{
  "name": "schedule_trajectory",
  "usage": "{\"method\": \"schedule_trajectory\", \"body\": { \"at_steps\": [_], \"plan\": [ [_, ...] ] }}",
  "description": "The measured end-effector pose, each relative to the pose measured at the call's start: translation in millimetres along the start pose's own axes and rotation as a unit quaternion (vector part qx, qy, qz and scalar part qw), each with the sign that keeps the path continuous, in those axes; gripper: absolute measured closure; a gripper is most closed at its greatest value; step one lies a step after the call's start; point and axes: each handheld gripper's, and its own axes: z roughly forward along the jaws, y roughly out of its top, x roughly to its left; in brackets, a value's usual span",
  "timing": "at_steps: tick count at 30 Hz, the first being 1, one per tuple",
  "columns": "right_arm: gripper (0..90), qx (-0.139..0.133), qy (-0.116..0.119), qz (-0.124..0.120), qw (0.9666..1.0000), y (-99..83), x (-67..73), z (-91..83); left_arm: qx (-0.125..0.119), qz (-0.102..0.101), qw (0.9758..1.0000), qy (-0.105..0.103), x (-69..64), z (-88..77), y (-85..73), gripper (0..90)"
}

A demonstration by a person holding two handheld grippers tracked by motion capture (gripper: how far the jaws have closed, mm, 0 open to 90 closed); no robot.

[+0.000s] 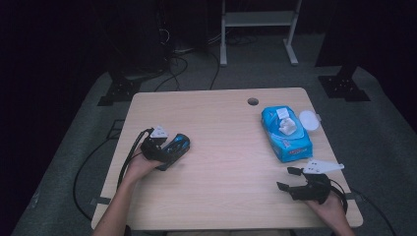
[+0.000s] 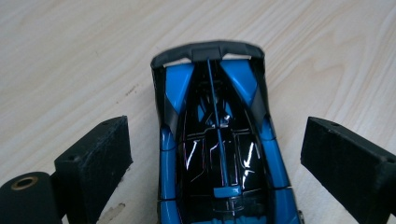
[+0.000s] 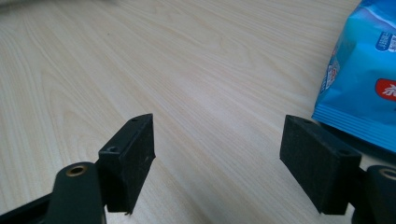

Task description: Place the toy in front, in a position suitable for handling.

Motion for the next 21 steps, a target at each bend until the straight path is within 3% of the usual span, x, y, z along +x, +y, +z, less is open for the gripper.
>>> {"method": "schedule_trajectory", "body": {
  "at_steps": [15,21],
  "plan": [
    [25.2,-0.002,0.002,0.000,1.0000,-0.1,0.3,0.0,0.028,-0.022,0.9992,-0.016,3.7,10.8,-5.1,18.5],
    [25.2,-0.003,0.001,0.001,1.0000,-0.5,0.3,-1.6,0.030,-0.014,0.9994,-0.012,0.9,12.4,-4.0,22.7]
  ]
}}
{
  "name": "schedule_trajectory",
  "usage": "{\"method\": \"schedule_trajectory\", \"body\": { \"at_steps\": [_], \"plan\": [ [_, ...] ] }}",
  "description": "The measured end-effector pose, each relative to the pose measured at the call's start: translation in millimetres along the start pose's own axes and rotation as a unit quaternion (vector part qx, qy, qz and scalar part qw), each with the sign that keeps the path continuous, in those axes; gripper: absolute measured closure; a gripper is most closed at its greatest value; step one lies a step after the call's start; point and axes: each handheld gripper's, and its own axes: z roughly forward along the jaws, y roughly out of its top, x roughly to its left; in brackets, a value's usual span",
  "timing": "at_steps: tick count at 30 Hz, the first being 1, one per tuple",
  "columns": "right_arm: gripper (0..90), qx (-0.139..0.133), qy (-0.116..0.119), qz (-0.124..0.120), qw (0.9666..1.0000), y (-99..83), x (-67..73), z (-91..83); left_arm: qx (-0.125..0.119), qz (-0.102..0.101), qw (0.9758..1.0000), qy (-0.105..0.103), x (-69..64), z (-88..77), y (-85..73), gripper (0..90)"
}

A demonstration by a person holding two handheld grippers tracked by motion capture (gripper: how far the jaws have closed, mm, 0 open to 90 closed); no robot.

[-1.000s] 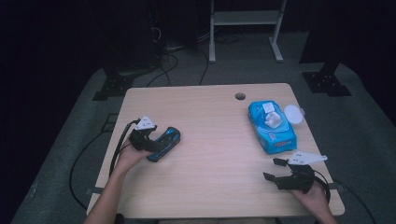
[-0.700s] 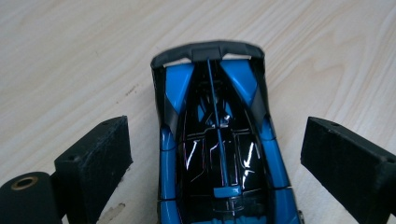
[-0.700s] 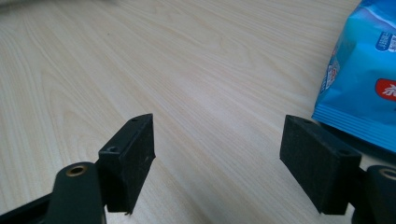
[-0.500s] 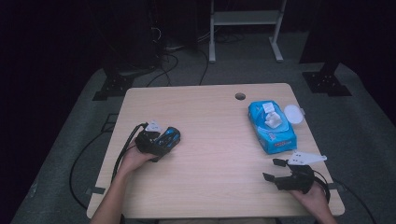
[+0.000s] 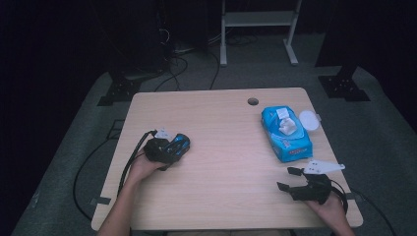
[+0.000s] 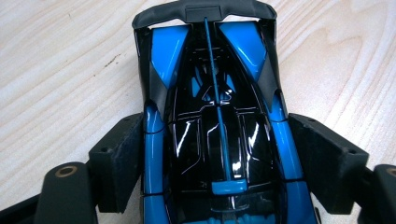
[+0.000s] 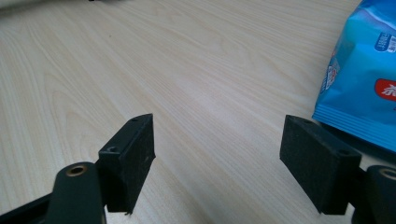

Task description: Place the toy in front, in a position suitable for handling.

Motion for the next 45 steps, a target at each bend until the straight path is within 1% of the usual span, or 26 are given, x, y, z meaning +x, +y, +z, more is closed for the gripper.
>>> {"method": "schedule_trajectory", "body": {
  "at_steps": [3,5,7,8,17,22,26,30,31,32,33,35,36,38,41,43,44,45],
  "plan": [
    [25.2,-0.002,0.000,0.001,1.0000,-0.2,-0.1,-0.3,0.002,-0.001,1.0000,0.001,-0.2,-0.3,0.3,23.3],
    [25.2,-0.002,0.000,0.002,1.0000,-0.2,0.0,-0.7,0.001,-0.006,1.0000,0.005,-1.2,0.0,0.9,23.9],
    [25.2,-0.002,0.000,0.002,1.0000,-0.2,0.2,-1.0,0.003,-0.004,1.0000,0.008,-1.6,-0.6,1.2,25.2],
    [25.2,-0.002,0.000,0.002,1.0000,-0.3,0.2,-1.1,0.006,0.000,0.9999,0.011,-2.2,-1.1,2.1,25.6],
    [25.3,-0.008,-0.002,0.000,1.0000,0.1,-0.5,-2.7,0.006,-0.001,1.0000,0.007,-1.5,-1.5,2.0,25.9],
    [25.2,-0.010,-0.002,0.002,0.9999,0.4,-0.4,-3.8,0.008,0.011,0.9998,0.012,-3.5,-1.8,3.0,26.0],
    [25.3,-0.011,-0.002,0.001,0.9999,0.5,-0.6,-4.2,0.008,0.012,0.9998,0.012,-3.6,-2.0,3.1,26.1],
    [25.2,-0.012,-0.002,0.001,0.9999,0.5,-0.9,-4.3,0.005,0.014,0.9998,0.012,-3.9,-2.5,3.2,26.2],
    [25.2,-0.012,-0.002,0.002,0.9999,0.5,-0.8,-4.3,-0.002,0.011,0.9999,0.011,-3.3,-4.0,3.1,27.5],
    [25.3,-0.012,-0.002,0.001,0.9999,0.5,-0.8,-4.3,-0.016,0.006,0.9998,0.008,-2.0,-8.2,4.6,27.5],
    [25.3,-0.012,-0.002,0.001,0.9999,0.5,-0.8,-4.3,-0.014,0.009,0.9998,0.012,-2.7,-8.0,4.8,27.4],
    [25.3,-0.012,-0.002,0.002,0.9999,0.5,-1.0,-4.1,0.001,0.021,0.9996,0.019,-4.9,-4.9,3.7,27.5],
    [25.3,-0.011,-0.002,0.002,0.9999,0.6,-1.1,-3.9,-0.003,0.015,0.9998,0.013,-3.7,-5.6,3.7,27.5],
    [25.2,-0.012,-0.002,0.002,0.9999,0.7,-0.8,-4.2,-0.002,0.020,0.9996,0.018,-4.6,-5.2,4.2,27.5],
    [25.3,-0.012,-0.002,0.002,0.9999,0.6,-0.8,-4.7,-0.005,0.020,0.9996,0.018,-4.9,-6.6,5.1,27.5],
    [25.3,-0.012,-0.002,0.003,0.9999,0.6,-1.0,-4.7,-0.011,0.023,0.9995,0.019,-5.5,-9.2,6.7,27.5],
    [25.3,-0.012,-0.002,0.003,0.9999,0.6,-1.2,-4.5,-0.017,0.022,0.9994,0.019,-6.0,-11.0,7.7,27.5],
    [25.3,-0.012,-0.002,0.003,0.9999,0.6,-1.2,-4.5,-0.017,0.022,0.9994,0.019,-6.0,-11.0,7.7,27.5]
  ]
}}
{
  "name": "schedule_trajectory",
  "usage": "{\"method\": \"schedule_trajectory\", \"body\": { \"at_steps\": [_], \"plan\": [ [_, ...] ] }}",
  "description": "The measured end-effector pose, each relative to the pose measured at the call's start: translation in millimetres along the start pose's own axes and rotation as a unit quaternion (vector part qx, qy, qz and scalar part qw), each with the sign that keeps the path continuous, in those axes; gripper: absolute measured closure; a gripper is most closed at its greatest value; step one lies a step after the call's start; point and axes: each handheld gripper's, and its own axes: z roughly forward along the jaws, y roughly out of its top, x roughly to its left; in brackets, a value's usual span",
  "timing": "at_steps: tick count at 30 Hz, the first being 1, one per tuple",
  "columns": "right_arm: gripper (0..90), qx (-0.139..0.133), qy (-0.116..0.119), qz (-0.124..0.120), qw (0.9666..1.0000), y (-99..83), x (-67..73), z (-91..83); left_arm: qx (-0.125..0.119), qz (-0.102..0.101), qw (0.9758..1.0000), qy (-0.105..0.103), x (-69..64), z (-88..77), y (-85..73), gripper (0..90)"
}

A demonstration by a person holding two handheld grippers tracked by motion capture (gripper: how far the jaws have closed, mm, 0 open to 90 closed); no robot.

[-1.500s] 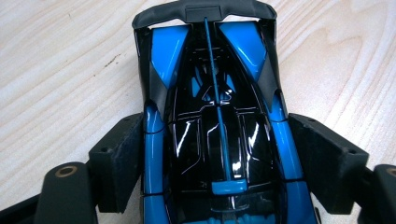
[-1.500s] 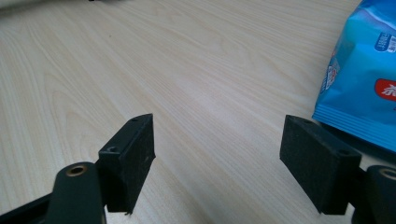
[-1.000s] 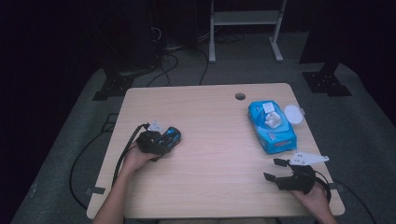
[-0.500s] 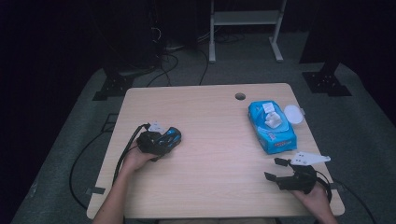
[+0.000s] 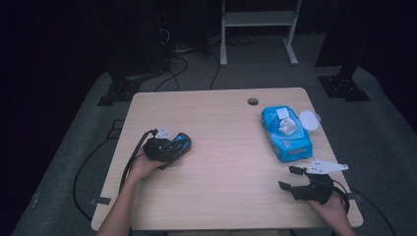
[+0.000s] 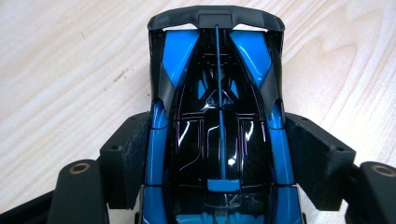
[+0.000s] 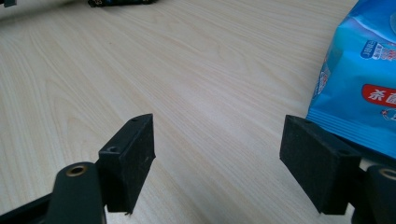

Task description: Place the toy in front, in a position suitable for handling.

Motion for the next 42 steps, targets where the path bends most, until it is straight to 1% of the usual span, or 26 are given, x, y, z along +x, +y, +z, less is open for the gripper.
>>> {"method": "schedule_trajectory", "body": {
  "at_steps": [3,4,6,7,8,9,10,11,12,14,15,16,18,19,26,28,29,30,32,33,36,37,38,40,41,42],
  "plan": [
    [25.3,0.000,0.000,-0.001,1.0000,0.3,-0.1,0.2,-0.012,0.001,0.9999,-0.002,-2.4,-5.6,5.5,27.5],
    [25.3,-0.001,-0.001,-0.001,1.0000,0.4,-0.1,0.1,-0.020,0.008,0.9998,-0.002,-6.6,-9.8,11.4,27.5],
    [25.2,-0.001,-0.001,0.001,1.0000,0.4,-0.5,-0.2,-0.027,0.010,0.9996,-0.007,-8.8,-11.5,14.7,27.5],
    [25.2,-0.001,-0.002,0.002,1.0000,0.5,-0.8,-0.4,-0.035,0.019,0.9991,-0.014,-15.2,-13.3,22.0,27.5],
    [25.2,-0.002,-0.002,0.003,1.0000,0.6,-0.8,-0.7,-0.035,0.019,0.9991,-0.014,-15.2,-13.3,22.0,27.5],
    [25.2,-0.002,-0.002,0.003,1.0000,0.6,-0.8,-0.7,-0.036,0.026,0.9989,-0.016,-18.9,-13.8,25.9,27.5],
    [25.2,-0.004,-0.002,0.004,1.0000,0.8,-1.1,-1.1,-0.041,0.036,0.9982,-0.025,-27.0,-13.2,33.0,27.5],
    [25.2,-0.004,-0.002,0.004,1.0000,0.8,-1.1,-1.1,-0.041,0.036,0.9982,-0.025,-27.0,-13.2,33.0,27.5],
    [25.3,-0.004,-0.002,0.004,1.0000,0.8,-1.1,-1.1,-0.040,0.047,0.9975,-0.033,-34.8,-11.4,40.7,27.5],
    [25.3,-0.004,-0.002,0.004,1.0000,0.9,-1.1,-1.1,-0.041,0.054,0.9971,-0.036,-38.9,-10.1,44.7,27.5],
    [25.2,-0.003,-0.002,0.004,1.0000,1.1,-1.1,-1.3,-0.048,0.061,0.9959,-0.045,-46.5,-7.3,51.9,27.5],
    [25.2,-0.003,-0.002,0.004,1.0000,1.1,-1.1,-1.3,-0.048,0.061,0.9959,-0.045,-46.5,-7.3,51.9,27.5],
    [25.3,-0.004,-0.002,0.004,1.0000,1.3,-1.1,-1.4,-0.056,0.063,0.9948,-0.057,-53.2,-3.9,57.5,27.5],
    [25.2,-0.005,-0.001,0.004,1.0000,1.3,-1.4,-1.5,-0.057,0.068,0.9938,-0.067,-60.1,0.3,61.7,27.5],
    [25.3,-0.006,-0.001,0.002,1.0000,1.4,-2.0,-1.3,-0.053,0.092,0.9897,-0.096,-83.2,14.4,73.2,27.5],
    [25.3,-0.007,-0.001,0.002,1.0000,1.4,-2.1,-1.4,-0.051,0.094,0.9889,-0.104,-90.1,19.2,75.1,27.5],
    [25.3,-0.006,-0.001,0.003,1.0000,1.5,-2.1,-1.4,-0.051,0.094,0.9889,-0.104,-90.1,19.2,75.1,27.5],
    [25.3,-0.006,-0.001,0.003,1.0000,1.5,-2.2,-1.2,-0.046,0.102,0.9880,-0.107,-92.9,21.6,76.0,27.5],
    [25.3,-0.005,-0.002,0.002,1.0000,1.7,-2.0,-1.2,-0.041,0.105,0.9869,-0.115,-103.1,30.0,77.7,27.5],
    [25.3,-0.005,-0.002,0.001,1.0000,1.7,-2.0,-1.1,-0.041,0.105,0.9869,-0.115,-103.1,30.0,77.7,27.5],
    [25.3,-0.005,-0.002,0.002,1.0000,1.6,-2.0,-1.2,-0.032,0.112,0.9857,-0.122,-111.1,36.9,79.6,27.5],
    [25.3,-0.005,-0.003,0.003,1.0000,1.6,-2.5,-1.2,-0.025,0.118,0.9847,-0.125,-116.8,41.5,82.2,27.5],
    [25.3,-0.005,-0.003,0.003,1.0000,1.6,-2.5,-1.2,-0.025,0.118,0.9847,-0.125,-116.8,41.5,82.2,27.5],
    [25.2,-0.005,-0.004,0.003,1.0000,1.7,-2.8,-1.6,-0.021,0.131,0.9830,-0.127,-124.0,45.9,85.9,27.5],
    [25.3,-0.006,-0.007,0.002,1.0000,1.9,-3.2,-2.6,-0.023,0.136,0.9811,-0.136,-129.5,49.7,88.7,27.6],
    [25.3,-0.007,-0.010,0.001,0.9999,1.9,-3.6,-3.6,-0.025,0.134,0.9806,-0.141,-131.2,51.1,89.7,28.2]
  ]
}}
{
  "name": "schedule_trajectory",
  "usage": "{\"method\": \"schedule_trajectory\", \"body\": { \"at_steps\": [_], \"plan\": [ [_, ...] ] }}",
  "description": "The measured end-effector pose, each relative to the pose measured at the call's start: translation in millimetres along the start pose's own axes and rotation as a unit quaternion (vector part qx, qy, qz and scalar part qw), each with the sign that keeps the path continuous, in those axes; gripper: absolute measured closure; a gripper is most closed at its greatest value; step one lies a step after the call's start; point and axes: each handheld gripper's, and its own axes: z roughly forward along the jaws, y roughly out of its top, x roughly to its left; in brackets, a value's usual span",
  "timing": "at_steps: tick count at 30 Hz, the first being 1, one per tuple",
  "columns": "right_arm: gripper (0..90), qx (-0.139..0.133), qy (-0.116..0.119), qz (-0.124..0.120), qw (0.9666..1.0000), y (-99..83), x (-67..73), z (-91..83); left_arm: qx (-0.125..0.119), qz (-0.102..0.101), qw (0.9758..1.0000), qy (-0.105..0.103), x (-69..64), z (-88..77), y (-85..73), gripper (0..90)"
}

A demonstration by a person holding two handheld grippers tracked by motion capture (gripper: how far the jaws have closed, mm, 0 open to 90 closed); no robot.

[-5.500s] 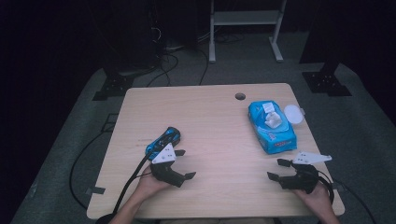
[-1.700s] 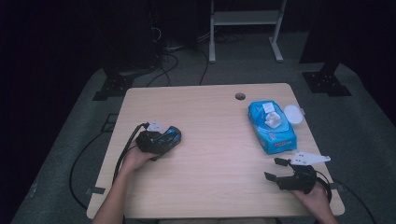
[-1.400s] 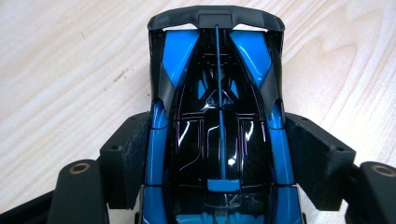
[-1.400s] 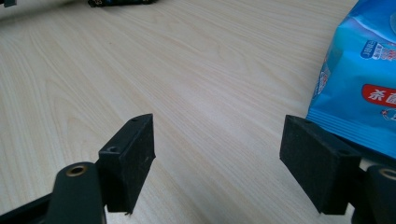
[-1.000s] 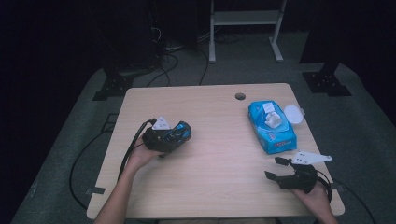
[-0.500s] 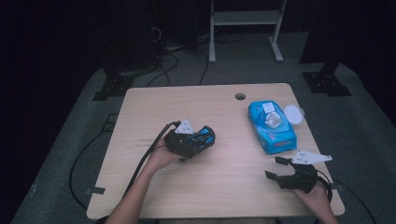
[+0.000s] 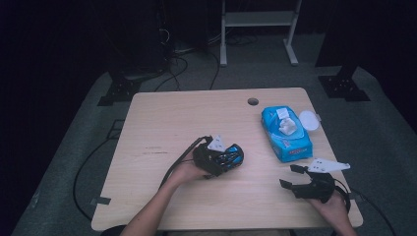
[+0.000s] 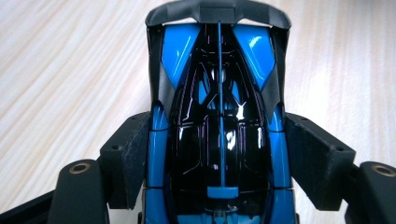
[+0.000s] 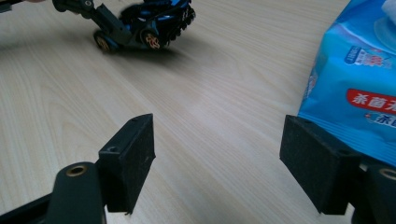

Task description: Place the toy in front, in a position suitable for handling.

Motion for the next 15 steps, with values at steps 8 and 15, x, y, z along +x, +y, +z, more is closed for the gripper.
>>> {"method": "schedule_trajectory", "body": {
  "at_steps": [8,15],
  "plan": [
    [25.3,-0.009,-0.018,0.006,0.9998,2.6,-7.1,-9.2,0.014,0.002,0.9998,-0.012,-3.7,12.5,-5.1,29.0],
    [25.8,-0.003,-0.047,-0.001,0.9989,20.9,-15.3,-11.0,0.010,-0.004,0.9998,-0.014,-3.0,12.2,-7.2,29.0]
  ]
}}
